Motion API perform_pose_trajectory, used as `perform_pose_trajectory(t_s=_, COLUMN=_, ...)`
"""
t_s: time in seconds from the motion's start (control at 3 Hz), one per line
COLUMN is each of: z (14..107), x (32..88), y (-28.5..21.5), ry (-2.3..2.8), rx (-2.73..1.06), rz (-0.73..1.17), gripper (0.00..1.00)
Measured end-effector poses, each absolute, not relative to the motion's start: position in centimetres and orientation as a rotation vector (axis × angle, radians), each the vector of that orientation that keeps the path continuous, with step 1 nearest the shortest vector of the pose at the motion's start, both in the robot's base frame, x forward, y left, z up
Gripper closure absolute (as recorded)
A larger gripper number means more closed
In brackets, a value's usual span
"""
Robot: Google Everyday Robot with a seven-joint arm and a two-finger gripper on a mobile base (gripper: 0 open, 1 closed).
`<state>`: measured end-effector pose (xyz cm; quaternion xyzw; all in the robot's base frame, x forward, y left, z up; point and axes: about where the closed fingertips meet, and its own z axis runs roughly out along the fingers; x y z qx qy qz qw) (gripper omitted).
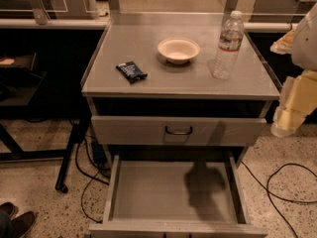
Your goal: Place rxbar blueberry into middle drawer
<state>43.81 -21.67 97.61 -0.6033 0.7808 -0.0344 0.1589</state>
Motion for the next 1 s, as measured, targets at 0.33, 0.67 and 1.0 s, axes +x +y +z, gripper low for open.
perform_pose_trajectory(t_s=0.33, z=97.7, x=43.9, y=-21.6, ry=2.230, rx=-1.725, rz=-0.100, gripper=0.00)
perform_pose_trajectory(t_s=0.67, z=98.0, x=44.8, y=-20.8, ry=2.205, rx=-1.741, rz=-0.098, gripper=0.00)
perform_pose_trajectory(t_s=1.0, z=98.6, x=46.9, y=-18.3, ry=2.139, rx=-1.817, rz=-0.087, gripper=0.00)
